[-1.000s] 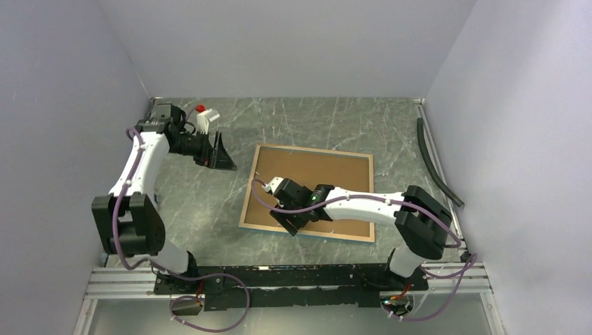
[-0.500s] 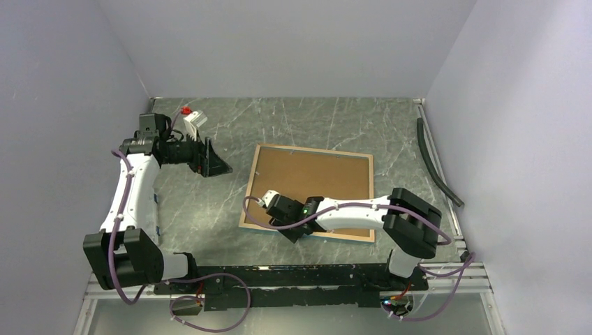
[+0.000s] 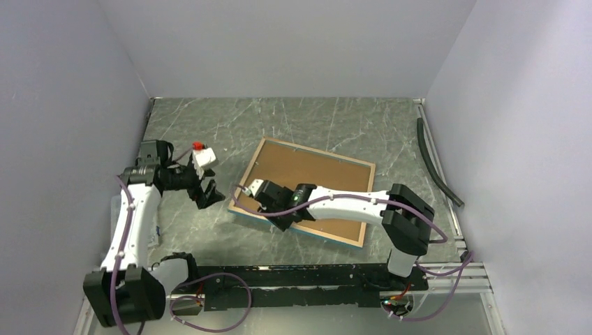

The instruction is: Put the photo into the frame

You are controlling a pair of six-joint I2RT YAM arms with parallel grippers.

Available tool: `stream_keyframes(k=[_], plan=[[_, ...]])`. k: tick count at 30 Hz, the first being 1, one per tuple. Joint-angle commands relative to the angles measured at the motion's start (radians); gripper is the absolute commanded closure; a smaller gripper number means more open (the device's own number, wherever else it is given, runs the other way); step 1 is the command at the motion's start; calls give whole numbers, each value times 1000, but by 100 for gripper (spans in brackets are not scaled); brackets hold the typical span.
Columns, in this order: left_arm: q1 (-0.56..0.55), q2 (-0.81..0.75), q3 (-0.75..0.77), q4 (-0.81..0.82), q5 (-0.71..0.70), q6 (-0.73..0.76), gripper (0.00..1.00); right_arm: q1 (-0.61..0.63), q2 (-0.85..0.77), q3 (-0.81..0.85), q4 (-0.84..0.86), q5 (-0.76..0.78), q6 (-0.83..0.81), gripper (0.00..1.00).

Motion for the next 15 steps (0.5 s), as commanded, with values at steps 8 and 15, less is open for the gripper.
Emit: stream_keyframes(k=[8, 15], plan=[[-102, -448, -233, -55, -46, 878, 5, -105, -73, 327, -118, -215, 29, 95], [-154, -422, -278, 111, -61, 1037, 6, -154, -20, 508, -223, -352, 51, 96]])
